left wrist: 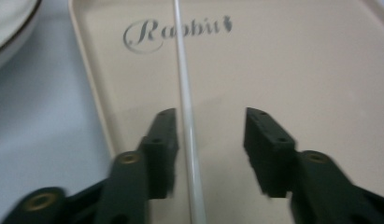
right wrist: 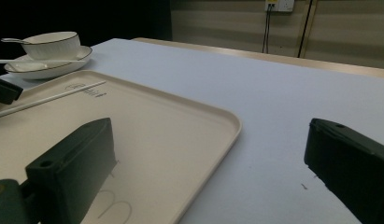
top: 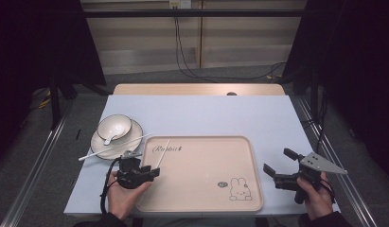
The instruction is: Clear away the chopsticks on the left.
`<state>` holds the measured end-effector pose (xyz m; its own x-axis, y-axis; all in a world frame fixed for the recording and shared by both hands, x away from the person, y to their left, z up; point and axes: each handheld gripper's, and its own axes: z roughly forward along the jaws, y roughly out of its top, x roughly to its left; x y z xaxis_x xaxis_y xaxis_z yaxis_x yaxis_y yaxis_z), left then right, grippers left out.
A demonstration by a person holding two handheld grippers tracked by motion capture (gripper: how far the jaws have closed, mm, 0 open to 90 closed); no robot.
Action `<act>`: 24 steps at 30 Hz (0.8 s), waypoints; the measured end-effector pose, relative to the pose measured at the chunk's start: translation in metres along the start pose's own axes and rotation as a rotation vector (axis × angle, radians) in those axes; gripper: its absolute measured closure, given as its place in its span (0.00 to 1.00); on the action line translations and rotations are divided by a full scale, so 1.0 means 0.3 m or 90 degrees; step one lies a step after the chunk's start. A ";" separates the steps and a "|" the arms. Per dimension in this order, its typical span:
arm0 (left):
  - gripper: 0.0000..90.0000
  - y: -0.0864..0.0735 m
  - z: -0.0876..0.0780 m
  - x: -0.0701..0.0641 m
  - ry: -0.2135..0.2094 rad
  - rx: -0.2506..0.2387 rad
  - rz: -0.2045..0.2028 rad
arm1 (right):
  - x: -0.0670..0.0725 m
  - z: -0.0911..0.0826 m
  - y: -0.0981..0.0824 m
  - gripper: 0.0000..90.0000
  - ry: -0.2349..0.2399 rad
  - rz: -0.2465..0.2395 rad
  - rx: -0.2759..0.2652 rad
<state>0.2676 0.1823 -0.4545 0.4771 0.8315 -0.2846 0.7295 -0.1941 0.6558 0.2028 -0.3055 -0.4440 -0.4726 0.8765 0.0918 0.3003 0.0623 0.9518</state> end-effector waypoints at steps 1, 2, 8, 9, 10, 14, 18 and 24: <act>0.56 0.000 0.000 0.000 0.000 0.000 0.000 | 0.000 0.000 0.000 0.02 0.000 0.000 0.000; 0.54 0.004 -0.011 0.006 -0.018 -0.022 0.016 | 0.001 0.000 0.000 0.02 0.000 0.001 0.000; 0.30 0.006 -0.036 0.020 -0.052 -0.074 0.071 | 0.000 -0.002 -0.001 0.02 -0.001 -0.001 0.000; 0.28 0.008 -0.038 0.025 -0.065 -0.068 0.086 | -0.001 -0.002 -0.001 0.02 -0.001 0.000 0.000; 0.26 0.009 -0.040 0.024 -0.064 -0.064 0.102 | -0.001 -0.001 -0.001 0.02 0.000 -0.001 -0.001; 0.15 0.009 -0.050 0.022 -0.084 -0.087 0.160 | 0.001 -0.001 0.000 0.02 0.002 -0.002 0.002; 0.09 0.014 -0.070 0.026 -0.106 -0.115 0.194 | 0.003 -0.001 0.000 0.02 0.003 -0.005 0.000; 0.06 0.011 -0.141 0.084 -0.145 -0.120 0.233 | 0.001 -0.001 0.000 0.02 0.003 -0.001 0.001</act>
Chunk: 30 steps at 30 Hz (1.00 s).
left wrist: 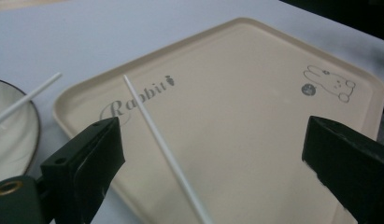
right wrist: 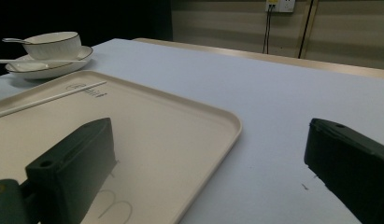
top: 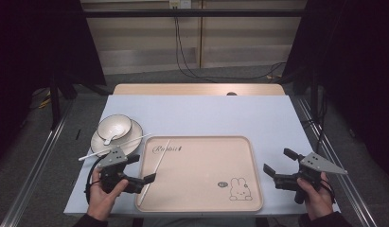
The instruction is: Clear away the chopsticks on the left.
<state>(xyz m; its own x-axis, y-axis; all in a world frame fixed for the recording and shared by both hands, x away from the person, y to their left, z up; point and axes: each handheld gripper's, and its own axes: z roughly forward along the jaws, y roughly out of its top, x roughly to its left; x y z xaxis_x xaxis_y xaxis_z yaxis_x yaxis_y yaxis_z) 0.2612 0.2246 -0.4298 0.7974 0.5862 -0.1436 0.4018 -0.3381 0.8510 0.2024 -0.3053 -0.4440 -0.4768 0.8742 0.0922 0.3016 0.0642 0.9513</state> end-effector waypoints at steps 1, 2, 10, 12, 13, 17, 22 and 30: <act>0.06 0.000 0.000 0.000 0.000 0.000 0.000 | 0.000 0.000 0.000 0.02 0.000 0.000 0.000; 0.06 -0.007 -0.035 0.025 -0.011 -0.003 0.001 | 0.001 0.000 0.000 0.02 0.000 -0.003 -0.001; 0.03 -0.031 -0.196 0.145 0.028 -0.016 0.010 | 0.001 0.002 0.000 0.02 -0.001 -0.005 -0.001; 0.04 -0.033 -0.220 0.168 0.031 -0.013 0.021 | 0.002 0.002 0.001 0.02 0.001 -0.006 0.000; 0.04 -0.032 -0.232 0.180 0.036 -0.006 0.026 | 0.003 0.003 0.001 0.02 -0.002 -0.005 -0.002; 0.05 -0.032 -0.255 0.217 0.045 -0.002 0.008 | 0.003 0.003 0.001 0.02 0.001 -0.009 0.001; 0.07 -0.027 -0.288 0.297 0.032 0.023 0.011 | 0.002 0.004 0.001 0.02 0.000 -0.010 0.001; 0.08 -0.018 -0.246 0.370 0.021 0.078 0.032 | 0.002 0.005 0.001 0.02 0.002 -0.013 0.002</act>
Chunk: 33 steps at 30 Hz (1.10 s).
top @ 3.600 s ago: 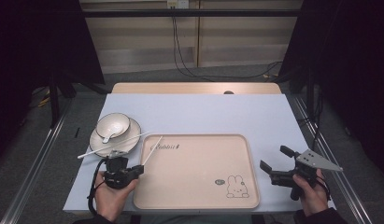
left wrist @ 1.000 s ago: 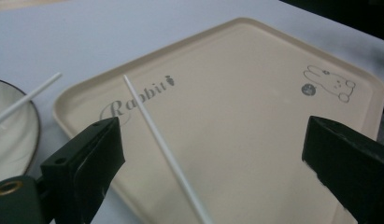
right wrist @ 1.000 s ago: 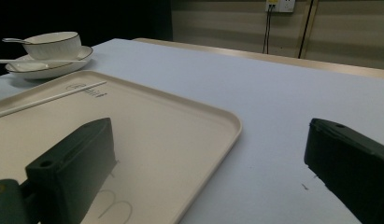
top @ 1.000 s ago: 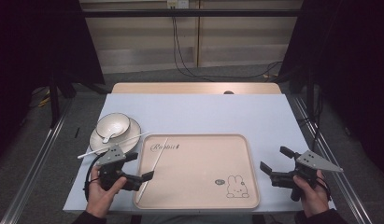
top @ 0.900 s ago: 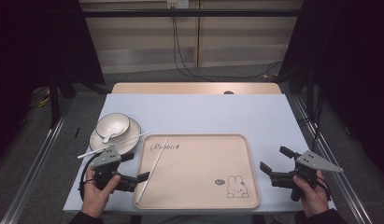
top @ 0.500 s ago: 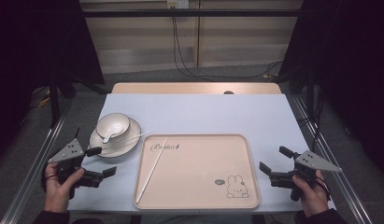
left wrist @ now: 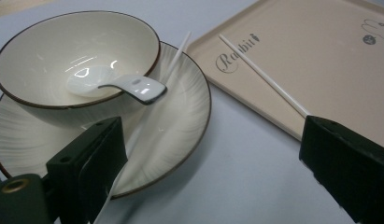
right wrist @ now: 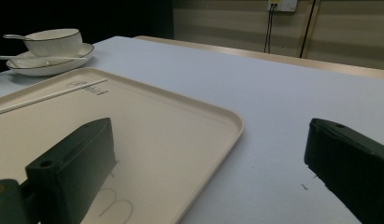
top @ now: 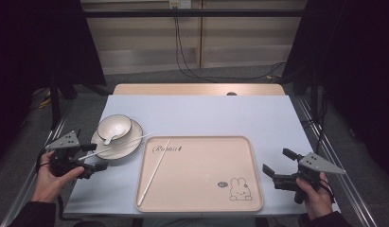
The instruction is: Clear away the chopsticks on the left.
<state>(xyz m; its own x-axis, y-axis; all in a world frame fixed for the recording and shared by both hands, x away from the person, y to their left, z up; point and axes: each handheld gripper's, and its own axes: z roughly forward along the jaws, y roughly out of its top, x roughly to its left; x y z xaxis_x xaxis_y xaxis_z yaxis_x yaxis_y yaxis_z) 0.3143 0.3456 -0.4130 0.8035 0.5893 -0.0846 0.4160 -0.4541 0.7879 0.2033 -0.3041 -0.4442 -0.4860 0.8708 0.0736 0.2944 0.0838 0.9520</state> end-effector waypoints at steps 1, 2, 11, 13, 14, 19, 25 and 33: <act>0.08 0.003 0.004 0.007 -0.003 0.005 0.001 | 0.000 0.000 0.000 0.02 0.000 0.000 0.000; 0.08 0.006 0.008 0.016 -0.001 0.009 0.004 | 0.000 0.000 0.000 0.02 0.000 0.001 0.000; 0.21 -0.004 0.052 0.081 0.023 0.050 0.010 | 0.001 -0.001 -0.001 0.02 0.001 0.000 0.002; 0.28 -0.013 0.064 0.094 0.033 0.065 0.022 | 0.001 0.000 -0.001 0.02 0.001 -0.001 0.002; 0.30 -0.017 0.068 0.098 0.028 0.065 0.022 | 0.001 0.000 -0.001 0.02 0.000 -0.001 0.002; 0.49 -0.020 0.084 0.109 0.025 0.077 0.030 | 0.002 0.000 -0.001 0.02 -0.001 0.001 0.002; 0.64 -0.009 0.105 0.117 0.032 0.090 0.042 | 0.001 0.001 -0.002 0.02 0.000 0.001 0.003; 0.76 -0.002 0.132 0.114 0.032 0.121 0.045 | 0.001 -0.001 -0.002 0.02 0.001 0.002 0.004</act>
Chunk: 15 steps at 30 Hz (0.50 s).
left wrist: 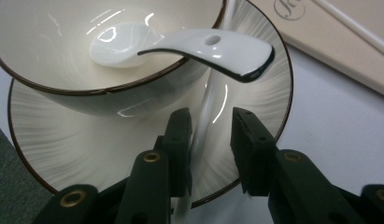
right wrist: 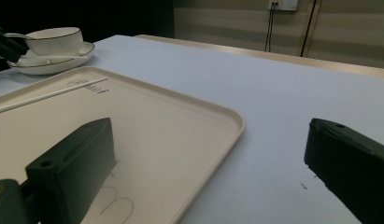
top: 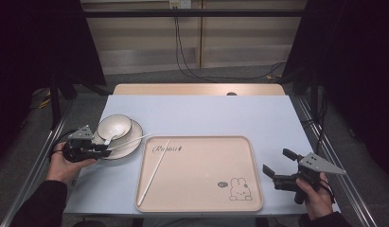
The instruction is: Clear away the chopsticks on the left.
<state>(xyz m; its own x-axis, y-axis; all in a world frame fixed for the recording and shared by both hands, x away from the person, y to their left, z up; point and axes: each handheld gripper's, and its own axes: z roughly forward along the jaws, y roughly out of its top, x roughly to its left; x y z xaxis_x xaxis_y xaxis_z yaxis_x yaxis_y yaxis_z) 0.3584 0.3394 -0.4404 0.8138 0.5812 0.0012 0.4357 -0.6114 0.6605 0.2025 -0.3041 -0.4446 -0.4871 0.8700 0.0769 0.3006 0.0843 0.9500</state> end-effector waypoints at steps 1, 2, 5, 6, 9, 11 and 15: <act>0.76 0.001 0.009 -0.003 0.003 0.011 0.003 | 0.000 0.000 0.000 0.02 0.000 0.002 0.001; 0.76 0.001 0.012 -0.002 0.001 0.012 0.003 | 0.000 0.001 0.000 0.02 -0.001 0.002 -0.001; 0.77 0.001 0.017 -0.002 -0.001 0.018 -0.002 | 0.000 0.001 0.000 0.02 0.000 0.001 -0.001; 0.81 0.002 0.018 -0.002 0.003 0.021 -0.005 | 0.000 0.000 0.000 0.02 0.000 0.000 0.000; 0.85 0.004 0.022 -0.002 -0.009 0.026 -0.013 | 0.000 0.000 0.000 0.02 0.000 0.002 0.001; 0.89 0.005 0.026 -0.005 -0.015 0.034 -0.018 | 0.000 0.001 0.000 0.02 0.000 -0.001 0.000; 0.93 0.009 0.024 -0.008 -0.032 0.038 -0.023 | 0.000 0.001 0.000 0.02 0.001 0.000 0.000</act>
<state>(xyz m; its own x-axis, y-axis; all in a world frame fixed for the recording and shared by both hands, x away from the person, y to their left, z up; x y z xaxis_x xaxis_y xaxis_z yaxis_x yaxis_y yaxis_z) 0.3603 0.3325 -0.4442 0.8148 0.5766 -0.0604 0.4862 -0.6228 0.6130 0.2027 -0.3039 -0.4448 -0.4886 0.8691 0.0772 0.3010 0.0848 0.9498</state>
